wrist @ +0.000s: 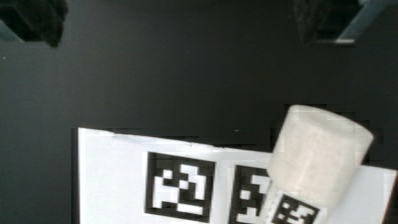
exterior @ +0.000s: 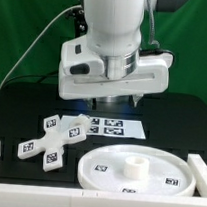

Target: Assemble round table

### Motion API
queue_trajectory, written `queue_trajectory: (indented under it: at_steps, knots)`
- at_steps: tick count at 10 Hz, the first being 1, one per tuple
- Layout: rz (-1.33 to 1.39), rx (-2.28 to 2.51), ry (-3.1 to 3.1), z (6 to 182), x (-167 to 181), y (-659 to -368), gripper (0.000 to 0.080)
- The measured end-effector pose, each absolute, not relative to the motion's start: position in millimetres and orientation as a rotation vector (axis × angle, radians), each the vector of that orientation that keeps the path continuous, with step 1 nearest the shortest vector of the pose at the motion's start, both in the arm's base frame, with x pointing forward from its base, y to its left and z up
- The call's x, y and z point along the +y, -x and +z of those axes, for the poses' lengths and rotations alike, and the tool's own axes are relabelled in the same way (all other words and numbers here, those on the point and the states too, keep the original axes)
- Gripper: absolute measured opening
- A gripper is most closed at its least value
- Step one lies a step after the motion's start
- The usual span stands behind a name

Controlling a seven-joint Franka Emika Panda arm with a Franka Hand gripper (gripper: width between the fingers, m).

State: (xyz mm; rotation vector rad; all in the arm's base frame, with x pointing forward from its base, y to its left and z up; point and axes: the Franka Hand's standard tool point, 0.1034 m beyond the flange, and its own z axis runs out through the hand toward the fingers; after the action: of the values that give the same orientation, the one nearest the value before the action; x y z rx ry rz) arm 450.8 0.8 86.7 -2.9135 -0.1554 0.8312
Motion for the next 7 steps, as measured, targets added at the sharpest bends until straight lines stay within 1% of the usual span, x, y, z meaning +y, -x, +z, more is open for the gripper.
queue_trajectory:
  at_steps: [3,4,5,6,7]
  knots:
    - [0.834,-0.161,2.912,85.8,1.1,-450.2,0.0649]
    - [0.865,-0.095,2.914,80.3,-12.2,-439.4,0.0649]
    - [0.922,-0.032,2.893,77.1,-36.8,-428.0,0.0649]
    - [0.949,0.027,2.886,78.3,-57.3,-432.1,0.0649]
    - [0.936,0.011,2.893,77.5,-52.7,-434.9,0.0649]
